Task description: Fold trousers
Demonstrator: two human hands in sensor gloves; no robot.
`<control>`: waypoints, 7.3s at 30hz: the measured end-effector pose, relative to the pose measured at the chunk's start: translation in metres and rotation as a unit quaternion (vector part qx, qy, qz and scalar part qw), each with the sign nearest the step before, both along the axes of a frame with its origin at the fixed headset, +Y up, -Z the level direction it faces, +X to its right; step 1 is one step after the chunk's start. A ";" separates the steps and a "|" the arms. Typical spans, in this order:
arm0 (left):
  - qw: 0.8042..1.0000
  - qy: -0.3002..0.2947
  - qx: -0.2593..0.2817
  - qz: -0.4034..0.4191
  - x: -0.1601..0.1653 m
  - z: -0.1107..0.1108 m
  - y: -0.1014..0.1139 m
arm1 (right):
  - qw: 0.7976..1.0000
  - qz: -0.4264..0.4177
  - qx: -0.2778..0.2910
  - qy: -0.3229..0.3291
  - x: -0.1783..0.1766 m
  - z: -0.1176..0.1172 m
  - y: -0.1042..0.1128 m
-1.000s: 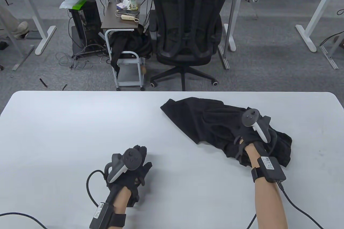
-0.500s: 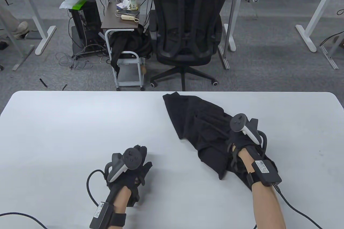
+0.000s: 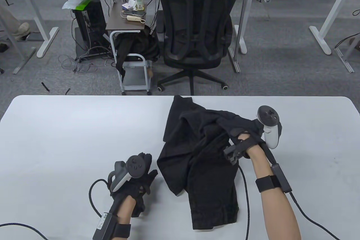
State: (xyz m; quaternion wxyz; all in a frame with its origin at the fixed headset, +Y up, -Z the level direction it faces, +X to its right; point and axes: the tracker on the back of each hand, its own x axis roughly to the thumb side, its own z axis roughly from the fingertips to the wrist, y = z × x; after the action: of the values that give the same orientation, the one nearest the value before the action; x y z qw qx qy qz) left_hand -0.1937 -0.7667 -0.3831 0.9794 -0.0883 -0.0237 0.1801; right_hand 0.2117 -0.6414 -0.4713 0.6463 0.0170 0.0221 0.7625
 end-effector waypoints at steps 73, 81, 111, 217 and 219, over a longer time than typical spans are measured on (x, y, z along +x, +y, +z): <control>0.986 0.118 0.034 0.116 -0.062 0.002 0.010 | 0.817 0.496 0.176 0.235 -0.172 0.097 -0.063; 0.982 0.126 0.040 0.133 -0.067 0.002 0.010 | 0.969 0.184 0.144 0.077 -0.089 0.062 0.021; 0.974 0.143 0.064 0.164 -0.081 -0.001 0.011 | 0.975 0.184 0.040 0.115 -0.151 -0.014 -0.057; 0.969 0.175 -0.155 -0.075 -0.052 -0.004 -0.018 | 0.796 0.581 -0.048 0.165 -0.051 0.043 -0.143; 0.969 0.175 -0.156 -0.074 -0.052 -0.004 -0.017 | 0.795 0.584 -0.077 0.145 -0.043 0.034 -0.148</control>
State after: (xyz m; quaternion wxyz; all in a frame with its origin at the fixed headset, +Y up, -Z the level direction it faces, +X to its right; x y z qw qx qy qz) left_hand -0.2460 -0.7842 -0.3871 0.9529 -0.2091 0.1830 0.1217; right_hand 0.1688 -0.7897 -0.4372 0.0663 0.0609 0.1797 0.9796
